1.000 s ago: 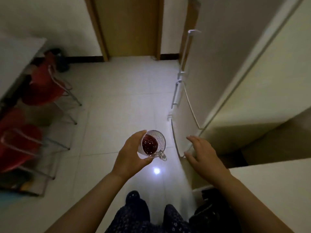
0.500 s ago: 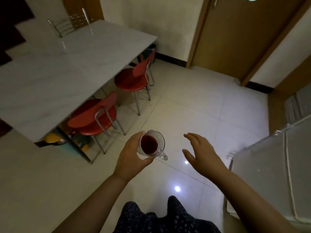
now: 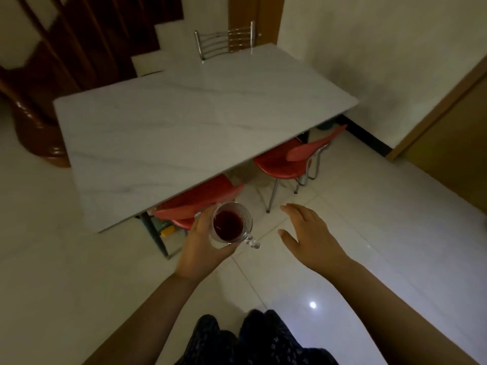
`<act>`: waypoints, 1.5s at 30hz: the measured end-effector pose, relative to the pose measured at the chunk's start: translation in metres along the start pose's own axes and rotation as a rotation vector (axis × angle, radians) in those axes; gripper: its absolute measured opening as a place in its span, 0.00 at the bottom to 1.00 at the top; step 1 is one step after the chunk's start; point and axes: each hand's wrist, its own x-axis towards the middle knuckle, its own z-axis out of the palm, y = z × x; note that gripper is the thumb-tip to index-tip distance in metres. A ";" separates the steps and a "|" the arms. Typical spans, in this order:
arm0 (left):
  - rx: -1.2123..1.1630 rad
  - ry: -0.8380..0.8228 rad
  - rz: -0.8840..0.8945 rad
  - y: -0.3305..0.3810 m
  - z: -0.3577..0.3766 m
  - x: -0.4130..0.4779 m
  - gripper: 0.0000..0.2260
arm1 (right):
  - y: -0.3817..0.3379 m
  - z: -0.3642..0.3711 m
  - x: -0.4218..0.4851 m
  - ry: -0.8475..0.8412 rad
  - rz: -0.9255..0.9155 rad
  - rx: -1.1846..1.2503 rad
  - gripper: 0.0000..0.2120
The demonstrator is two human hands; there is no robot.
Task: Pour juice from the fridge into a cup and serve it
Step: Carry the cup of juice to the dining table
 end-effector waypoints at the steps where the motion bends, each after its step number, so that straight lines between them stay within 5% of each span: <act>1: 0.004 0.025 -0.011 0.000 -0.002 0.014 0.34 | 0.003 -0.004 0.022 -0.010 -0.028 -0.008 0.24; 22: -0.044 0.290 -0.296 -0.142 -0.077 0.243 0.35 | -0.076 0.041 0.372 -0.281 -0.325 -0.096 0.26; 32: -0.126 0.388 -0.418 -0.195 -0.090 0.260 0.34 | -0.103 0.077 0.440 -0.457 -0.403 -0.142 0.26; 45: -0.193 0.442 -0.531 -0.215 -0.081 0.249 0.32 | -0.103 0.097 0.460 -0.432 -0.514 -0.202 0.27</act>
